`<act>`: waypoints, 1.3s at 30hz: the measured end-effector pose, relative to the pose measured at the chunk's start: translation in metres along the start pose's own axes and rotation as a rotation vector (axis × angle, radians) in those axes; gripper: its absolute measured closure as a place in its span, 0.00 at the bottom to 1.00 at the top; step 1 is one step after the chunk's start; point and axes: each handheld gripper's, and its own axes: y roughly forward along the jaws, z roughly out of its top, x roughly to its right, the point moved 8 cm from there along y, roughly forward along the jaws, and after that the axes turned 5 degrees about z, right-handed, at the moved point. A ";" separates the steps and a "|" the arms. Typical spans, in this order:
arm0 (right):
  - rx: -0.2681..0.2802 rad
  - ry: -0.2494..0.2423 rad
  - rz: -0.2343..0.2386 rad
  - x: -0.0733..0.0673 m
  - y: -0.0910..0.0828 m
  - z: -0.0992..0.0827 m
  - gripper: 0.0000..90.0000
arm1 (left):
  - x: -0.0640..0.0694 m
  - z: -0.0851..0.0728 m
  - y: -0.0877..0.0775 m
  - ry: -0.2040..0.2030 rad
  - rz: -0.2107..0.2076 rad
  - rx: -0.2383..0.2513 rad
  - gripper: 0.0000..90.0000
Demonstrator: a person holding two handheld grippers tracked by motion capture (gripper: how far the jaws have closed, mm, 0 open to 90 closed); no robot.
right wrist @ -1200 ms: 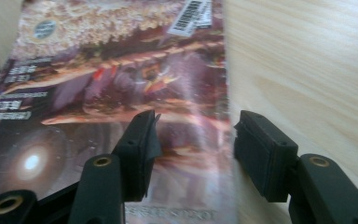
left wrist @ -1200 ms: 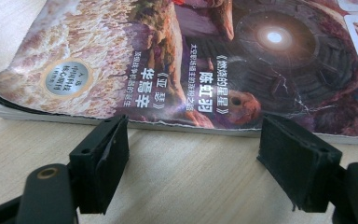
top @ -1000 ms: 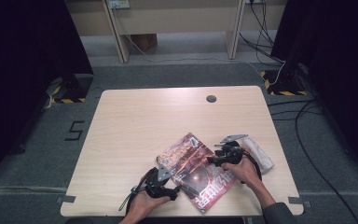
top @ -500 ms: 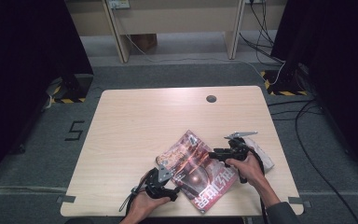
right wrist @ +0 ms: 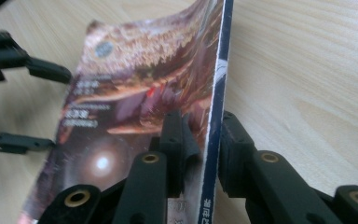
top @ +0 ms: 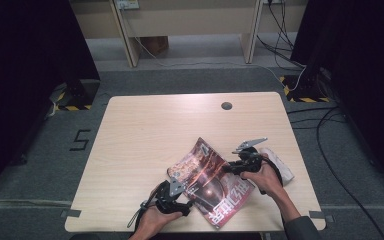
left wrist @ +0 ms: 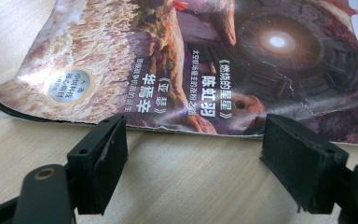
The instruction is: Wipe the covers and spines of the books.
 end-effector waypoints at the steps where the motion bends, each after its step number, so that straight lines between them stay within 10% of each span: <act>1: 0.000 0.000 0.000 0.000 0.000 0.000 0.84 | 0.000 0.000 0.000 0.000 0.000 0.000 0.25; 6: -0.006 -0.064 0.021 -0.004 -0.003 0.001 0.90 | -0.004 0.004 -0.007 -0.012 -0.042 0.009 0.27; 18: -0.045 -0.231 0.034 -0.013 -0.011 0.005 0.93 | -0.049 0.029 -0.001 -0.117 0.013 0.111 0.25; 39: -0.053 -0.368 0.101 -0.038 -0.012 0.010 0.94 | -0.063 0.047 0.018 -0.067 -0.042 0.217 0.26</act>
